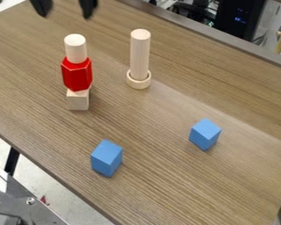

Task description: Put the blue block above the tower

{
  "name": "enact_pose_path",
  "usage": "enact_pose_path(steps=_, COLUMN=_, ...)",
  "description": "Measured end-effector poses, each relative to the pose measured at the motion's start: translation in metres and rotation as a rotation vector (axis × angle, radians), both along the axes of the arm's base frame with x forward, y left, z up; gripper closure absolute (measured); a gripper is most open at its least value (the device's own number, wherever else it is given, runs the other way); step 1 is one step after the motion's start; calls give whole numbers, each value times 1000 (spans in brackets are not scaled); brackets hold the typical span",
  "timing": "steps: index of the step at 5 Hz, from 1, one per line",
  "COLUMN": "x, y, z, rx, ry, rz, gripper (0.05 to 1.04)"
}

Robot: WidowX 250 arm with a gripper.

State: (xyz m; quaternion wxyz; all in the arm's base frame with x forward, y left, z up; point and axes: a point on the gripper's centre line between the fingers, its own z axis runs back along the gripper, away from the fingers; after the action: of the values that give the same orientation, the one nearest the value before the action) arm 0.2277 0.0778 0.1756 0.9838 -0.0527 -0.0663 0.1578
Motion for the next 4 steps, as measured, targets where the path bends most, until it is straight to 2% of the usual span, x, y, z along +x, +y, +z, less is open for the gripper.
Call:
enact_pose_path(steps=1, x=-5, y=-29, z=-15, rx=-6, ry=46, rz=-147, gripper=83)
enact_pose_path(steps=3, x=-4, y=-73, z=-72, rx=83, ry=116, rz=-398, gripper=83)
enact_pose_path(steps=4, x=-3, y=-93, z=-99, rx=140, ry=135, rz=-537, gripper=83)
